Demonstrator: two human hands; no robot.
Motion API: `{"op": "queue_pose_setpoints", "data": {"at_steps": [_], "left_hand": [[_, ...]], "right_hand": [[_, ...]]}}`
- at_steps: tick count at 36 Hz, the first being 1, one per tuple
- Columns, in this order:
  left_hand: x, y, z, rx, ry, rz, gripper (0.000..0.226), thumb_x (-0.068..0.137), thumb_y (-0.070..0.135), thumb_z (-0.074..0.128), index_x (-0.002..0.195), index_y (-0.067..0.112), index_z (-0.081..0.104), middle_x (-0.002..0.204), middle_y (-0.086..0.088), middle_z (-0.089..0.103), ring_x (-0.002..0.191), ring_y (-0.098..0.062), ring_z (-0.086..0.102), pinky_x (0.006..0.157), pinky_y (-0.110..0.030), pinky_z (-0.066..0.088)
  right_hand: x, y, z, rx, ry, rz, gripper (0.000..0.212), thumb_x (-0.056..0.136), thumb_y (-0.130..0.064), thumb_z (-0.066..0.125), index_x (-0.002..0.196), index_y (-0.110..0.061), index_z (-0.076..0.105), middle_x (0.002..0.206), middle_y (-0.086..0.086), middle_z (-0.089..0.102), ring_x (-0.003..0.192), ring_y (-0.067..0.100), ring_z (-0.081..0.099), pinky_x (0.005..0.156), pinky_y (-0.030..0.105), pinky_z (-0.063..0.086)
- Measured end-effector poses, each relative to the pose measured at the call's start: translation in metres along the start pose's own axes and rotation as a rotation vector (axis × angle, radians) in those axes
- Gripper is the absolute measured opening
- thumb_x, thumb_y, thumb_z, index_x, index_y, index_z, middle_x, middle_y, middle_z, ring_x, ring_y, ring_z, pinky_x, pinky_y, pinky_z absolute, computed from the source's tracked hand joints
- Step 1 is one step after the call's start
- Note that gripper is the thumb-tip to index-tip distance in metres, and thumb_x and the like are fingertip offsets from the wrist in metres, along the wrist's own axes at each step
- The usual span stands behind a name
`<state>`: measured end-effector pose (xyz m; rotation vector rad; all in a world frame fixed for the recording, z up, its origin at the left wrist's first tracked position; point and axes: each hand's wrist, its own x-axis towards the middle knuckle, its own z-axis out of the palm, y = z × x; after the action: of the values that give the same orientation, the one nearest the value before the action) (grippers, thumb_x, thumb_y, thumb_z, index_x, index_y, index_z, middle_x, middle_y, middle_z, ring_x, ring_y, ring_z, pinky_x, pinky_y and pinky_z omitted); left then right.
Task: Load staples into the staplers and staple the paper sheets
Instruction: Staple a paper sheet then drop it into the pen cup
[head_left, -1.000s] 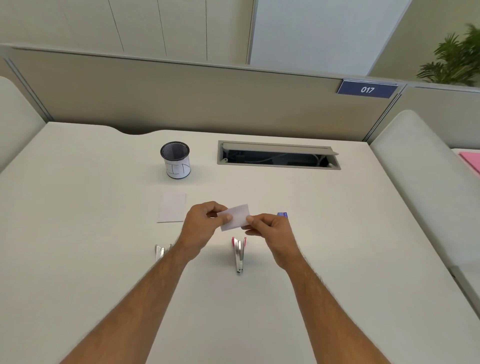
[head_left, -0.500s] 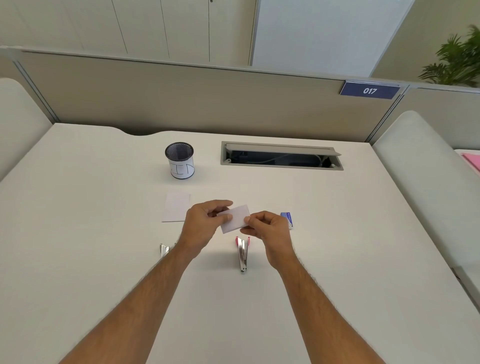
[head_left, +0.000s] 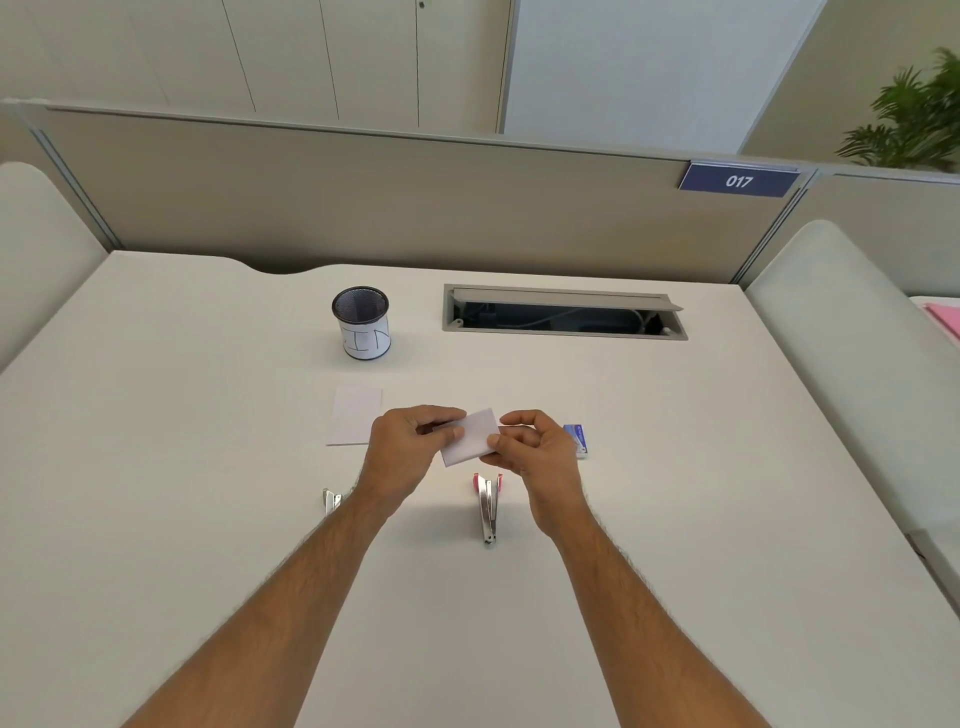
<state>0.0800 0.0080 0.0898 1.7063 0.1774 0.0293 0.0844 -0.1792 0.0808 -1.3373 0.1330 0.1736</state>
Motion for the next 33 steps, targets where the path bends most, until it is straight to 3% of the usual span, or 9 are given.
{"op": "queue_pose_setpoints", "data": {"at_steps": [8, 12, 15, 17, 19, 22, 29, 33], "left_hand": [[-0.001, 0.002, 0.003, -0.039, 0.019, -0.005, 0.026, 0.084, 0.004, 0.079, 0.092, 0.029, 0.083, 0.095, 0.014, 0.08, 0.092, -0.001, 0.073, 0.08, -0.008, 0.051], [0.0, 0.001, 0.005, -0.054, 0.019, -0.01, 0.026, 0.084, 0.005, 0.08, 0.09, 0.031, 0.083, 0.095, 0.013, 0.08, 0.092, -0.002, 0.073, 0.08, -0.01, 0.052], [0.0, -0.002, 0.005, -0.1, 0.028, -0.055, 0.026, 0.083, 0.009, 0.083, 0.103, 0.025, 0.081, 0.095, 0.008, 0.08, 0.091, -0.004, 0.073, 0.083, -0.017, 0.055], [-0.002, -0.003, 0.008, -0.15, 0.01, -0.094, 0.038, 0.08, 0.009, 0.086, 0.114, 0.022, 0.076, 0.084, 0.009, 0.076, 0.081, -0.005, 0.071, 0.076, -0.018, 0.057], [-0.005, -0.004, 0.011, -0.226, -0.037, -0.145, 0.044, 0.077, 0.008, 0.089, 0.117, 0.015, 0.071, 0.081, 0.003, 0.077, 0.079, -0.015, 0.075, 0.074, -0.026, 0.061], [-0.01, -0.003, 0.015, -0.287, -0.117, -0.192, 0.035, 0.078, 0.01, 0.089, 0.109, 0.006, 0.075, 0.093, -0.016, 0.079, 0.081, -0.034, 0.078, 0.076, -0.036, 0.064], [-0.013, -0.003, 0.017, -0.331, -0.15, -0.269, 0.006, 0.085, 0.003, 0.079, 0.091, 0.003, 0.082, 0.084, -0.02, 0.077, 0.073, -0.032, 0.076, 0.069, -0.031, 0.063], [-0.01, -0.001, 0.018, -0.28, -0.145, -0.293, 0.006, 0.088, 0.002, 0.077, 0.09, -0.003, 0.079, 0.079, -0.024, 0.074, 0.069, -0.032, 0.076, 0.065, -0.03, 0.063]], "right_hand": [[-0.001, -0.001, 0.003, -0.052, -0.064, 0.054, 0.036, 0.084, 0.0, 0.079, 0.115, -0.006, 0.063, 0.095, 0.022, 0.077, 0.08, 0.033, 0.075, 0.076, 0.043, 0.063], [-0.001, -0.001, 0.005, -0.086, -0.063, 0.063, 0.04, 0.082, 0.002, 0.08, 0.117, -0.005, 0.061, 0.09, 0.022, 0.077, 0.075, 0.034, 0.075, 0.068, 0.037, 0.062], [0.0, -0.002, 0.005, -0.1, -0.033, 0.049, 0.04, 0.081, 0.002, 0.081, 0.115, -0.004, 0.061, 0.087, 0.02, 0.077, 0.073, 0.034, 0.075, 0.067, 0.036, 0.062], [0.001, -0.003, 0.006, -0.109, -0.007, 0.041, 0.04, 0.08, 0.0, 0.083, 0.114, -0.006, 0.062, 0.086, 0.018, 0.078, 0.074, 0.034, 0.075, 0.069, 0.037, 0.063], [0.002, -0.004, 0.006, -0.137, 0.025, 0.033, 0.042, 0.078, -0.005, 0.085, 0.113, -0.009, 0.063, 0.085, 0.015, 0.078, 0.074, 0.031, 0.076, 0.07, 0.035, 0.063], [0.002, -0.005, 0.006, -0.147, 0.054, 0.028, 0.042, 0.077, -0.006, 0.086, 0.112, -0.01, 0.064, 0.084, 0.014, 0.078, 0.074, 0.028, 0.075, 0.071, 0.033, 0.06], [0.003, -0.005, 0.004, -0.156, 0.045, 0.012, 0.042, 0.076, -0.007, 0.085, 0.112, -0.011, 0.063, 0.081, 0.013, 0.078, 0.072, 0.025, 0.073, 0.066, 0.03, 0.055], [0.001, -0.003, 0.003, -0.13, 0.046, 0.016, 0.046, 0.076, -0.01, 0.086, 0.114, -0.014, 0.061, 0.082, 0.014, 0.077, 0.069, 0.023, 0.071, 0.064, 0.03, 0.054]]}}
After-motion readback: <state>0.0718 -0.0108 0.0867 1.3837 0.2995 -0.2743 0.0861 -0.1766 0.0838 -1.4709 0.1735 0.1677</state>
